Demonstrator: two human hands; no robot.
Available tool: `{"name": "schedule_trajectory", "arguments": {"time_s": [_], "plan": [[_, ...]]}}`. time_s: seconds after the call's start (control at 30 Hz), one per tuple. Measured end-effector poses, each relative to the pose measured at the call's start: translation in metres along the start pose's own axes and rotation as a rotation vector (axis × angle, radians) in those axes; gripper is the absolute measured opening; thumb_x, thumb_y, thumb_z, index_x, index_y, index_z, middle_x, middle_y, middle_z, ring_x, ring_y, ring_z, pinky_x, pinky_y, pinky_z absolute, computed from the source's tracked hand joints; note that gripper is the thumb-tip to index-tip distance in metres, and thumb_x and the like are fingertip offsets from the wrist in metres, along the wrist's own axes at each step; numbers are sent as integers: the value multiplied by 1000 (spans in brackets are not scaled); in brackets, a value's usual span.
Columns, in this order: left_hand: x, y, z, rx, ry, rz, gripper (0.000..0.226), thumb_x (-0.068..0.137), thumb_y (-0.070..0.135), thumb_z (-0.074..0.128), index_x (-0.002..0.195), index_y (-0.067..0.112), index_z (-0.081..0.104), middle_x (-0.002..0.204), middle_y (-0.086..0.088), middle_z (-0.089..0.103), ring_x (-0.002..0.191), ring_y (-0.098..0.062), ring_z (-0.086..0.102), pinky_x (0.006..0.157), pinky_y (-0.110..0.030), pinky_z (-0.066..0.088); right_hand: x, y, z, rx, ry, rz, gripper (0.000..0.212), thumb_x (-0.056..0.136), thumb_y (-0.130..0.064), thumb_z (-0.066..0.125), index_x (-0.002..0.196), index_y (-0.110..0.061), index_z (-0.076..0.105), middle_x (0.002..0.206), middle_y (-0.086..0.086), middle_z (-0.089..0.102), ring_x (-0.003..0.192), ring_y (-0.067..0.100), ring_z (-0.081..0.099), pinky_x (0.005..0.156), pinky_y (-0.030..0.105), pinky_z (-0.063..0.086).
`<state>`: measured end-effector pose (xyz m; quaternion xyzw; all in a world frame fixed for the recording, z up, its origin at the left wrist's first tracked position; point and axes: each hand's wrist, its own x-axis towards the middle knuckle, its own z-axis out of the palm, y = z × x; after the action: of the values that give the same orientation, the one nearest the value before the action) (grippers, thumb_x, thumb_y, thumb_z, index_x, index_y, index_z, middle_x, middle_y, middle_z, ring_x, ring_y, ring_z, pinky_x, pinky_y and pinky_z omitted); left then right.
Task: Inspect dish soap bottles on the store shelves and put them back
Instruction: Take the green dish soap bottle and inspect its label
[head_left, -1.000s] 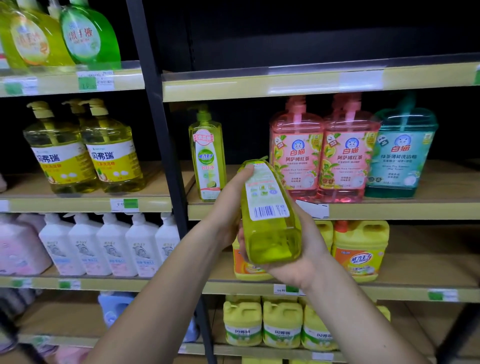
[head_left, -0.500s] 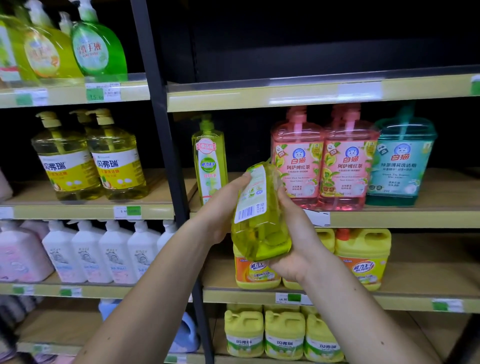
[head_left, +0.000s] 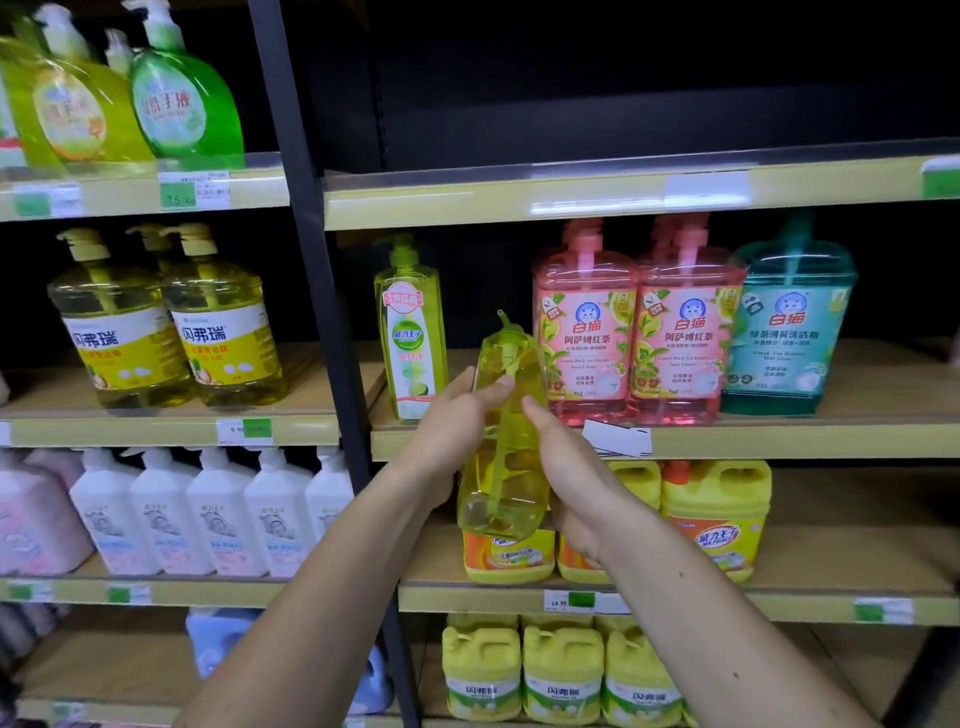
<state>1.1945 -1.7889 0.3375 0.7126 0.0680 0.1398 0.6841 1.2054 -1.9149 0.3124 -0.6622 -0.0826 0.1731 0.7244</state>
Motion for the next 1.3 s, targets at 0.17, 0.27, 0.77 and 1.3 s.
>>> {"name": "schedule_trajectory", "arguments": {"time_s": [0.17, 0.27, 0.77, 1.3], "plan": [[-4, -16, 3, -105, 15, 82, 66, 104, 38, 68, 164, 29, 43, 153, 15, 59, 129, -4, 62, 98, -29, 55, 1, 5, -5, -50, -12, -66, 72, 102, -79, 34, 164, -43, 34, 169, -4, 42, 153, 21, 43, 127, 54, 33], [-5, -27, 1, -229, 1, 155, 60, 104, 29, 68, 161, 31, 48, 148, 12, 67, 133, -10, 66, 113, -41, 54, 0, 18, -7, -154, 50, -208, 83, 93, -89, 24, 163, -46, 36, 166, -16, 42, 155, 16, 40, 128, 50, 33], [-9, -46, -13, -465, -108, 163, 37, 109, 43, 51, 130, 24, 75, 130, -14, 76, 112, -26, 78, 84, -35, 65, -16, 47, -5, 64, -137, -603, 62, 101, -44, 67, 147, -70, 35, 144, -37, 58, 134, -7, 58, 99, 18, 56], [-30, -30, -9, -173, -10, 471, 58, 109, 53, 49, 163, 31, 41, 154, 7, 62, 142, -15, 60, 115, -37, 53, -22, 52, 1, -58, -54, -760, 64, 96, -70, 61, 153, -67, 32, 164, -34, 37, 154, -5, 34, 120, 21, 39]]}}
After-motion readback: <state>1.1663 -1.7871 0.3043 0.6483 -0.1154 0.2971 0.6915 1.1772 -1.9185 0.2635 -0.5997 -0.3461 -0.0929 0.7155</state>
